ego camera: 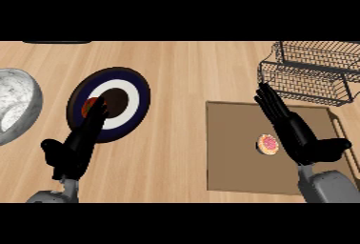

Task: Pick the cupcake from the tray and place it in the tiered basket

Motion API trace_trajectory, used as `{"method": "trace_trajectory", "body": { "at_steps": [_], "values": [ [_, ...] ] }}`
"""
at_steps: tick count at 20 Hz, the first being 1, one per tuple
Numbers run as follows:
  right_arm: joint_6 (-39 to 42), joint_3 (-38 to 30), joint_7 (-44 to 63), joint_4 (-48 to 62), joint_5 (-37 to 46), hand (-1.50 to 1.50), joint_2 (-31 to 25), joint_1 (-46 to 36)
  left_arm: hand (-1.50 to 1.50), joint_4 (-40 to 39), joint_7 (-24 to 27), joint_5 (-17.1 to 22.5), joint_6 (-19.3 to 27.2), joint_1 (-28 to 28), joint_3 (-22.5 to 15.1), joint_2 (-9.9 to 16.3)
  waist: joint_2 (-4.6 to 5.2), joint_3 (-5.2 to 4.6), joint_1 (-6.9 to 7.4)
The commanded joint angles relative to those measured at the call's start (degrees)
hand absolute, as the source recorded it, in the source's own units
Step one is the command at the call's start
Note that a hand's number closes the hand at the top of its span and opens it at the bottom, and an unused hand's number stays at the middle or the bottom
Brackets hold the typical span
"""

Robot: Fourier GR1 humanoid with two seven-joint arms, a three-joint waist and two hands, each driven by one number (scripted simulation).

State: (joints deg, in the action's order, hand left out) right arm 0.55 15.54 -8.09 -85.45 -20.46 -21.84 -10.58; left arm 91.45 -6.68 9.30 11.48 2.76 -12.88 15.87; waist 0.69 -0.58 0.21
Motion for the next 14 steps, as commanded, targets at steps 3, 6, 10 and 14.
{"method": "trace_trajectory", "body": {
  "at_steps": [3, 6, 10, 14],
  "values": [
    [8.6, -13.8, -7.4, 1.4, -12.7, 1.5, -3.0, 0.0, 0.0, 0.4, 3.3, -3.6, 3.3, 1.5, 2.4, 0.1, -0.69, 0.72, -0.7],
    [12.8, -24.0, -7.9, 3.3, -24.0, 1.5, -4.7, -3.1, 0.0, 2.1, 5.4, -8.7, 8.3, 3.3, 1.4, -1.1, -0.82, 0.94, -1.25],
    [17.2, -24.3, -0.1, 12.4, -33.4, -1.5, -0.5, 0.6, 0.0, 1.1, 3.6, -7.6, 7.1, 4.8, 0.0, -2.5, -0.28, 0.97, -0.75],
    [38.0, -27.3, 1.2, 15.8, -41.4, -1.5, -7.6, 3.0, 0.0, -0.5, 2.9, -9.6, 8.6, 6.0, -0.5, -3.5, -0.5, 0.81, -0.84]
  ]
}}
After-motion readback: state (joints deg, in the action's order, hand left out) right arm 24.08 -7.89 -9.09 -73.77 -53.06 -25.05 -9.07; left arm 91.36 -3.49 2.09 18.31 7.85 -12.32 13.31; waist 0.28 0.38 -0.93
